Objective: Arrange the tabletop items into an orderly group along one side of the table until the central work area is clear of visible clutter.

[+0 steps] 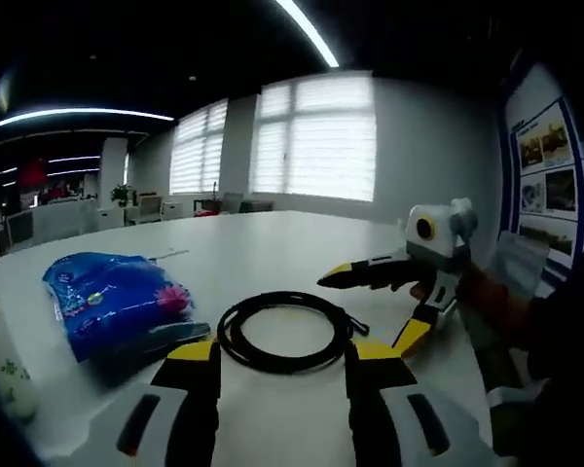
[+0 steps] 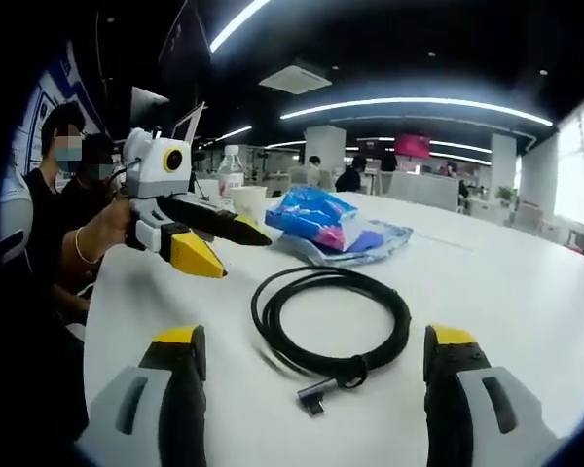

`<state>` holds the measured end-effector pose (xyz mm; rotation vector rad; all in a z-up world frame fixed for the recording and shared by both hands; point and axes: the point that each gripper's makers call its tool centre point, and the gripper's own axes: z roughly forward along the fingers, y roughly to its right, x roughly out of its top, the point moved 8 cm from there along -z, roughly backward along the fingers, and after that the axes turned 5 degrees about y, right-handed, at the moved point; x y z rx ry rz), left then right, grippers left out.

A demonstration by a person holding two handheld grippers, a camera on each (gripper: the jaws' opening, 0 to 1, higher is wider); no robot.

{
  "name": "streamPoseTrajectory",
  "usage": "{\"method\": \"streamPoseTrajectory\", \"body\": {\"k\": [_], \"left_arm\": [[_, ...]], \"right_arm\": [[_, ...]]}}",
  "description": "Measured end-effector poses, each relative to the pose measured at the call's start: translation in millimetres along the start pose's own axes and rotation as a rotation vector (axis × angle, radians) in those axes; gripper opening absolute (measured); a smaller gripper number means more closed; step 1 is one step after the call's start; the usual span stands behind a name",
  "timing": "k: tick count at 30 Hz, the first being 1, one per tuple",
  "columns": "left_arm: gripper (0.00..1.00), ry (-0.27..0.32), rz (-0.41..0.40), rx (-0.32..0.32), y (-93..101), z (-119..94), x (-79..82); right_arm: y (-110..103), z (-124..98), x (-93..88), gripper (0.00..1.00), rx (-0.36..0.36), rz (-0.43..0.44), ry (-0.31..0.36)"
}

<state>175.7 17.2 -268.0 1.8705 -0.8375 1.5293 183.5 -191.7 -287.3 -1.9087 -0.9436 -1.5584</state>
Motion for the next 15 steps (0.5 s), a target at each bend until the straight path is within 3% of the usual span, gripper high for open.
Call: {"method": "streamPoseTrajectory", "body": {"k": [7, 11, 15], "left_arm": [[0.52, -0.064, 0.055, 0.000, -4.4, 6, -3.0], [0.55, -0.122, 0.128, -0.032, -8.5, 13, -8.9], [0.55, -0.128, 0.166, -0.043, -14.5, 20, -11.9]], "right_arm": [[8, 6, -6.2, 0.91, 0.007, 0.017, -0.005], [12, 10, -11.7, 0.92, 0.016, 0.010, -0.021], [13, 15, -15.5, 0.92, 0.025, 0.029, -0.020]]}}
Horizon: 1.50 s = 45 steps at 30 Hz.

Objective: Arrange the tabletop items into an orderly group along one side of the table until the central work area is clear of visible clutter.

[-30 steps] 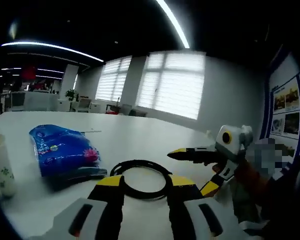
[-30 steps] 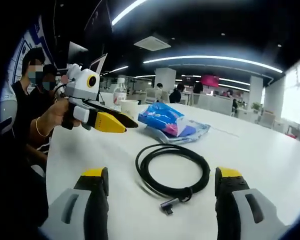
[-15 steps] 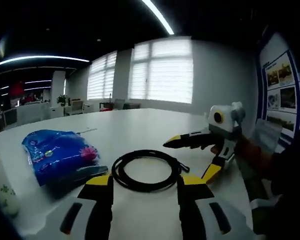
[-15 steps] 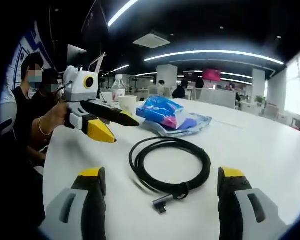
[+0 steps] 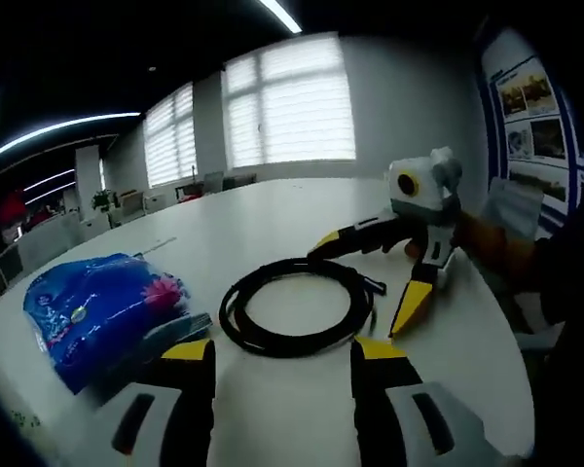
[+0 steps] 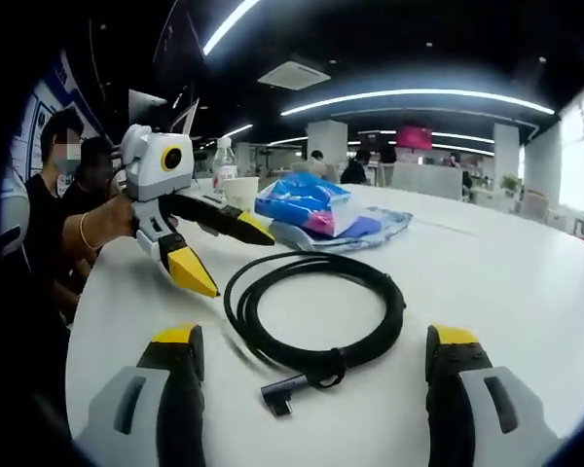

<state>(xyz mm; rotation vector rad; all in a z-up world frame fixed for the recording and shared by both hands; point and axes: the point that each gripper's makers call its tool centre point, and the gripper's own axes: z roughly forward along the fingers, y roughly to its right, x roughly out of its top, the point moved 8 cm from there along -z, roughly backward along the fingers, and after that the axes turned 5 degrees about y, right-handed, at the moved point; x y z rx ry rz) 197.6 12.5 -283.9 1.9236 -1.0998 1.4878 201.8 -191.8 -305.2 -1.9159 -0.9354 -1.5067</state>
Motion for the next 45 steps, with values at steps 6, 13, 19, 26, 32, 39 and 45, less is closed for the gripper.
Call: {"method": "streamPoseTrajectory", "body": {"k": [6, 13, 19, 26, 32, 39, 45], "left_arm": [[0.56, 0.033, -0.022, -0.050, -6.7, 8, -2.1], [0.59, 0.013, -0.015, -0.098, -11.7, 16, -9.5], [0.59, 0.047, -0.014, -0.140, -10.1, 22, -6.6], [0.59, 0.068, -0.013, -0.141, -8.0, 27, -5.8], [0.58, 0.068, 0.002, -0.136, -4.7, 27, -4.1], [0.58, 0.082, -0.011, -0.135, -3.4, 24, -0.8], [0.58, 0.097, -0.003, -0.138, -0.8, 19, 3.6]], "right_arm": [[0, 4, 0.8, 0.92, 0.021, 0.003, 0.006], [1, 9, 0.8, 0.89, 0.043, -0.011, -0.006], [6, 10, 2.6, 0.82, 0.039, -0.015, 0.005], [5, 9, 2.0, 0.75, 0.032, -0.012, 0.007], [5, 9, 2.4, 0.75, 0.022, -0.010, 0.007], [2, 7, 5.2, 0.75, 0.027, 0.003, 0.022], [0, 3, 11.5, 0.75, 0.033, 0.013, 0.049]]}}
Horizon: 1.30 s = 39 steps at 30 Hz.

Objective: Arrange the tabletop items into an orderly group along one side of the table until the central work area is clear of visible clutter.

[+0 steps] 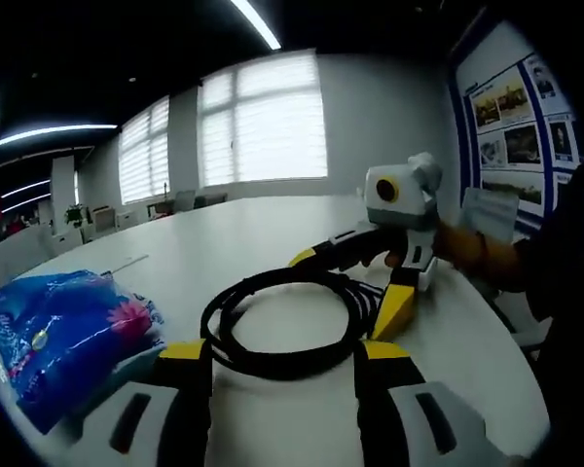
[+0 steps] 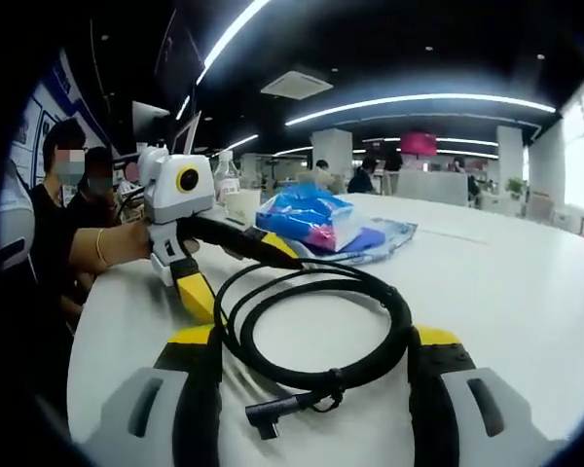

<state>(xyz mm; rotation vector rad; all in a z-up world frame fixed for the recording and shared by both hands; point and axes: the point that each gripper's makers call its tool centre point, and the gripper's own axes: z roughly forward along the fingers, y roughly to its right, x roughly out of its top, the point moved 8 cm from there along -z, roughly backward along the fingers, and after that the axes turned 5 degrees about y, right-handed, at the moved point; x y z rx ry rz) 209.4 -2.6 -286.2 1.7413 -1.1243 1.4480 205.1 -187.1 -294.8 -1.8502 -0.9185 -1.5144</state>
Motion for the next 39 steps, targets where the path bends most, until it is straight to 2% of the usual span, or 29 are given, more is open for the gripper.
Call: {"method": "streamPoseTrajectory", "body": {"k": [15, 28, 39], "left_arm": [[0.57, 0.038, 0.020, 0.002, 16.4, -12, 15.2], [0.57, 0.021, -0.002, -0.001, 27.3, -20, 9.5], [0.57, -0.013, 0.007, 0.011, 32.1, -22, -0.6]], "right_arm": [[-16, -14, 14.0, 0.75, 0.002, -0.033, 0.021], [-27, -19, 8.7, 0.75, 0.016, -0.032, 0.002], [-31, -14, -2.0, 0.74, 0.032, -0.047, -0.056]]}}
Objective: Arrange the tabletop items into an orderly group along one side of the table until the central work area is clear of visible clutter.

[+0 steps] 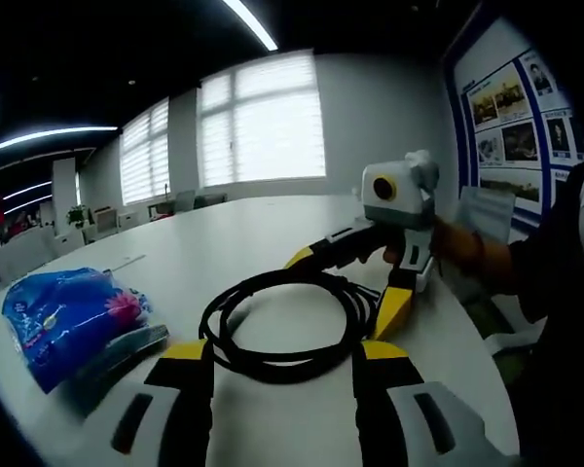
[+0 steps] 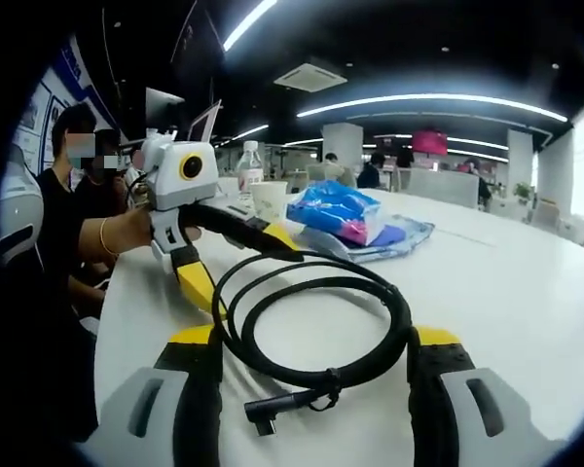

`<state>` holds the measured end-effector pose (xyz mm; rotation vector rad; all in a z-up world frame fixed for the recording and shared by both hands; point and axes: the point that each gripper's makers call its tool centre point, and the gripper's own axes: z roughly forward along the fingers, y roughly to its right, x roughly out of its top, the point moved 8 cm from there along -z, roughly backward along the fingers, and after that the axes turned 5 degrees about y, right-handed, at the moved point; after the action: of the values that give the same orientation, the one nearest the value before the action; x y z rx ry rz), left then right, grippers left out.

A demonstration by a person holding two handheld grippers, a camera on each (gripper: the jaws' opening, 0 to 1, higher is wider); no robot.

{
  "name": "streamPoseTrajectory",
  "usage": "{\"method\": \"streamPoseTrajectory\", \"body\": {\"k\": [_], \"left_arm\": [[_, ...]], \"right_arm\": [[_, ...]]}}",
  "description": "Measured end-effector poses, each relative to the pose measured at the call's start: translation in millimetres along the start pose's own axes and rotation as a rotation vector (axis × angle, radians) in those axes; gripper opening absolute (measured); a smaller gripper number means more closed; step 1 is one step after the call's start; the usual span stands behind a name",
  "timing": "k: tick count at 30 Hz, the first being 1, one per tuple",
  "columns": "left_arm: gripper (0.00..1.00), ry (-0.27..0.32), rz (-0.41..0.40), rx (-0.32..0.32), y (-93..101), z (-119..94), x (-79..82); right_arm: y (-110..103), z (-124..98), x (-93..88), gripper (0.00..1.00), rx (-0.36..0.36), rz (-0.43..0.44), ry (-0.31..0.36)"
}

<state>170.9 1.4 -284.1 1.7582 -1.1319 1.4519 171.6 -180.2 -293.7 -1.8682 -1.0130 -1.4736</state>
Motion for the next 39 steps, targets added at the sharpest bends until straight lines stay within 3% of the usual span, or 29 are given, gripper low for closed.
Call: {"method": "streamPoseTrajectory", "body": {"k": [5, 20, 26, 32, 39], "left_arm": [[0.56, -0.020, 0.013, 0.003, 1.3, 2, -3.6], [0.57, -0.038, -0.028, -0.006, 1.8, 1, -11.5], [0.58, -0.053, -0.062, 0.019, -2.6, -4, -17.8], [0.58, -0.022, -0.120, 0.023, -7.1, -13, -20.6], [0.58, -0.007, -0.133, 0.045, -9.8, -25, -24.6]], "right_arm": [[-1, 2, -7.7, 0.74, -0.001, -0.020, -0.039], [0, -2, -10.9, 0.78, -0.020, 0.016, -0.014], [-3, -8, -13.2, 0.80, -0.025, 0.018, -0.010], [0, -12, -15.4, 0.81, -0.039, 0.023, -0.001], [1, -15, -15.8, 0.81, -0.044, 0.034, 0.002]]}}
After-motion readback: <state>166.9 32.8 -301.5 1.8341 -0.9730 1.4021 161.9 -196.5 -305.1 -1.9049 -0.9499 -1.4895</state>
